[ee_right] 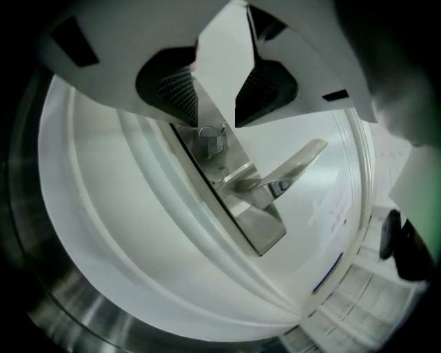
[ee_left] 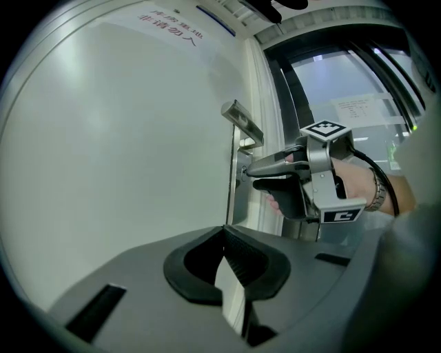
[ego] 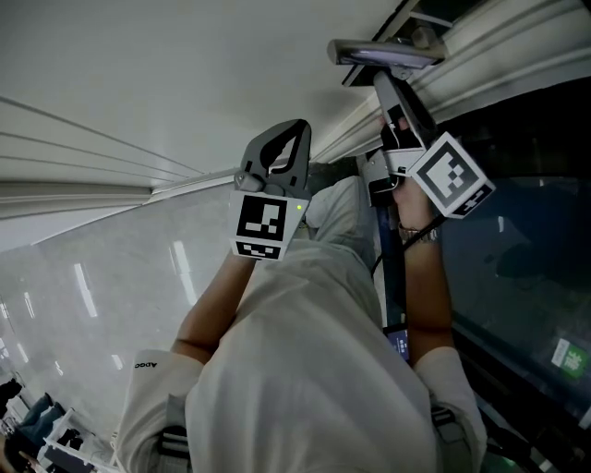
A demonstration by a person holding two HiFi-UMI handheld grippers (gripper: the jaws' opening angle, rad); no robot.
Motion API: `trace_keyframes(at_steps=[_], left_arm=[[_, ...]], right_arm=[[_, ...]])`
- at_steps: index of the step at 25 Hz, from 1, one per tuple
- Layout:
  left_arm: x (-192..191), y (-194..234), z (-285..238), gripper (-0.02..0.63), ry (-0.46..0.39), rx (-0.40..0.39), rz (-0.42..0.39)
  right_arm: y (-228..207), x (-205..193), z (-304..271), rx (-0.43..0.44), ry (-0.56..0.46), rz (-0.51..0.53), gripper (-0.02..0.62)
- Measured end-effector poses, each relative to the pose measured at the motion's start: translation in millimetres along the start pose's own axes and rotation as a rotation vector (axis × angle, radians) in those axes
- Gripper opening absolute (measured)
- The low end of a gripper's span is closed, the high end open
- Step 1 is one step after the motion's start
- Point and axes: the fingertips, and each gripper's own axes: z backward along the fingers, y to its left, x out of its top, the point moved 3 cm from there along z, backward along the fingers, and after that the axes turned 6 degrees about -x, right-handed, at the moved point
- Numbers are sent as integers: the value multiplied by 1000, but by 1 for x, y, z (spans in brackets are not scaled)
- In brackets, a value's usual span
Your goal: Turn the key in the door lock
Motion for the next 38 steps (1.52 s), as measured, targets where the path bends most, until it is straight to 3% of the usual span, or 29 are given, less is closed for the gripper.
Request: trace_keyframes(at_steps=[5,13,15,18,22,25,36,38], left_arm=[[0,-3,-1,8,-1,-8,-2],[2,-6,0,8,-7,-11,-3],[2,-5,0,8,-9,-9,-2],[-1,-5,-1,8,-5,-10,-1],[-2,-5,-1,8,-2,-11,1],[-1,-4,0,8,-2,-7,1],[-1,0,0,8,-1,2,5],[0,0,0,8,-2,4,5]], right_arm=[[10,15,10,-153,-102,547,143],[25,7,7,-340,-119,1354,143],[26,1,4,-375,-105,1521,143],[24,-4,0,-393,-97,1664,143],[21,-4,-6,-399,-76,1753,139],[21,-3,-7,-411,-77,1742,113],[23,3,-4,-406,-115,1411,109],[23,4,-4,-404,-126,1403,109]])
